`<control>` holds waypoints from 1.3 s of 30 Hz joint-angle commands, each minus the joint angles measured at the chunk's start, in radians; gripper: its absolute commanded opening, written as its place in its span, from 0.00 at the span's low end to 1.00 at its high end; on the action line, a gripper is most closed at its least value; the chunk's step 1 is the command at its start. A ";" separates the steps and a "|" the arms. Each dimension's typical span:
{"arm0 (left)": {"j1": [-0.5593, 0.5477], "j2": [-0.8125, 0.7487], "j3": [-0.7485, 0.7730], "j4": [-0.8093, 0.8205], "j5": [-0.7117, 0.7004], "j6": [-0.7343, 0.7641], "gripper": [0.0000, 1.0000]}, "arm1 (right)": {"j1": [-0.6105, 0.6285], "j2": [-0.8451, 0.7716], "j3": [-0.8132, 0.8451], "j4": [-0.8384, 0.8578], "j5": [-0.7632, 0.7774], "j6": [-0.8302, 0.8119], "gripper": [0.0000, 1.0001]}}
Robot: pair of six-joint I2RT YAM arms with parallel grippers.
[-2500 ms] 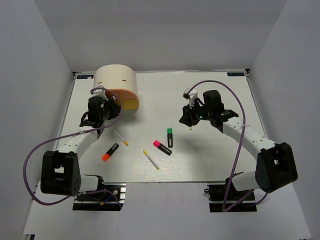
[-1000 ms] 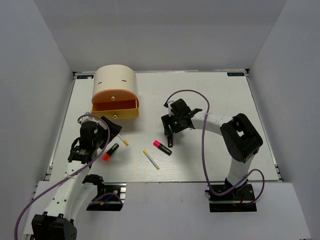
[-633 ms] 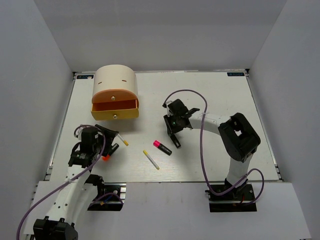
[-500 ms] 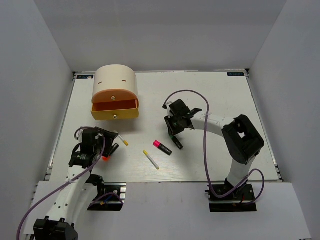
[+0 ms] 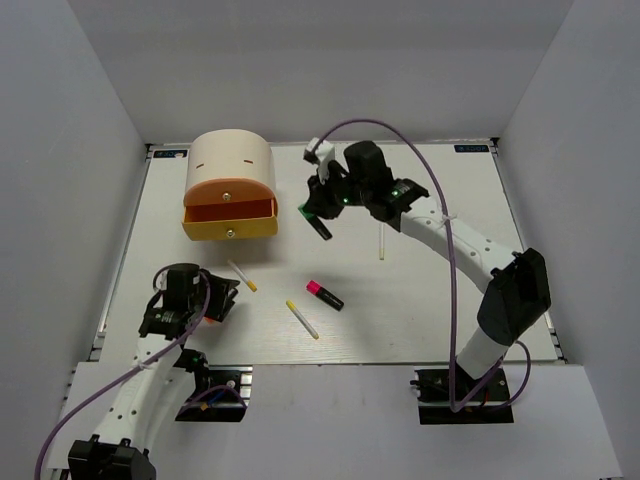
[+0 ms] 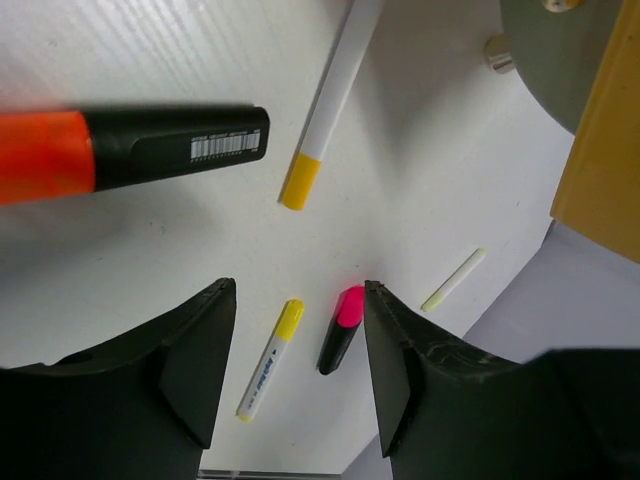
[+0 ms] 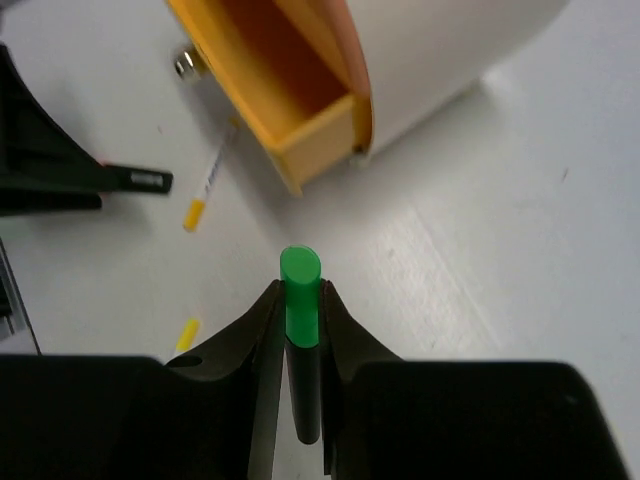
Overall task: Sort the stationery into containers
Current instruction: Pick up the pen from the center of the board, then place the pen in the storage box.
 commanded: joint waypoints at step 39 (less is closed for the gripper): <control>0.006 -0.090 0.037 -0.252 -0.154 -0.407 1.00 | 0.142 0.238 0.270 0.413 -0.309 -0.293 0.55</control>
